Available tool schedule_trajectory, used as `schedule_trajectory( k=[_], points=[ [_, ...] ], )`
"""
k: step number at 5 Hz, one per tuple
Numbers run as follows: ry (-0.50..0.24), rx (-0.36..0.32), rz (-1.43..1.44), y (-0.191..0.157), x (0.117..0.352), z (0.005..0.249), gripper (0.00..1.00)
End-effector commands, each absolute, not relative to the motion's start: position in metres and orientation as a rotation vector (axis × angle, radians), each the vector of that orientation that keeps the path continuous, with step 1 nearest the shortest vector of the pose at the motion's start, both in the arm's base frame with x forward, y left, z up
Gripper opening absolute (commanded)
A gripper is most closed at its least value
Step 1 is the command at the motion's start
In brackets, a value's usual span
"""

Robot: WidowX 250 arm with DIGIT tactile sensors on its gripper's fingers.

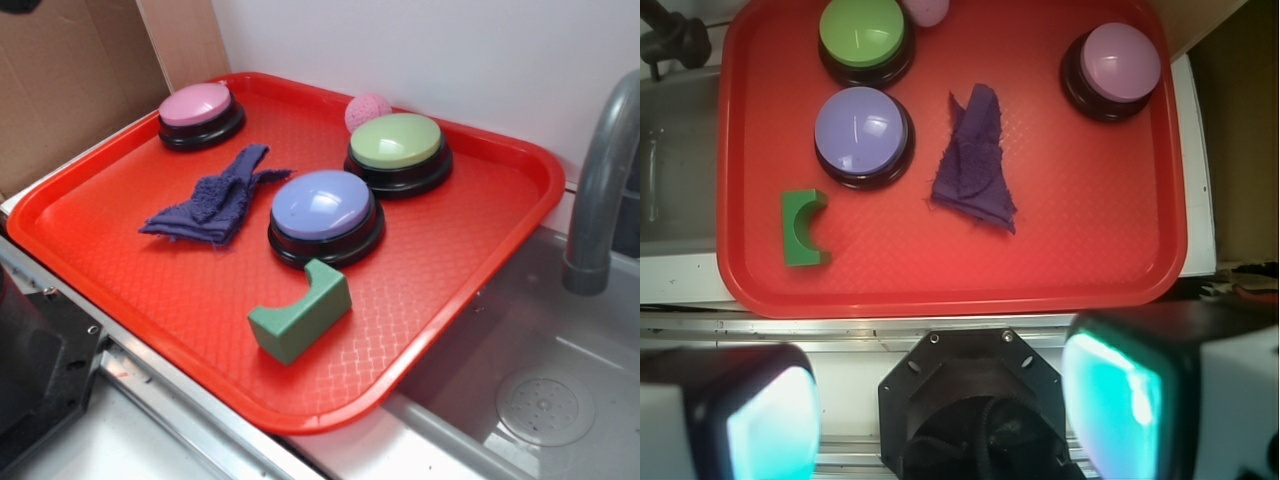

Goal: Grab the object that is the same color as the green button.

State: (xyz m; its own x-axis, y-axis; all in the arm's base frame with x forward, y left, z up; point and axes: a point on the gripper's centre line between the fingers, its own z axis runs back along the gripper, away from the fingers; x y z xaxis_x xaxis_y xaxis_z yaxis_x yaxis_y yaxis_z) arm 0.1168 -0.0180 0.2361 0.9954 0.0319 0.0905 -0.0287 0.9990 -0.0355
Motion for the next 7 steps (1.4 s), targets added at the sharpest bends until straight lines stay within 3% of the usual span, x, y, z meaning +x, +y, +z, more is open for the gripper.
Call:
schedule_trajectory(
  k=[1,5,7],
  points=[
    [-0.091,-0.034,0.030,-0.018,0.117,0.236,1.00],
    [-0.121,-0.062,-0.025,-0.075,0.155,0.186,1.00],
    [-0.083,-0.089,-0.003,-0.111,0.174,0.135,1.00]
  ],
)
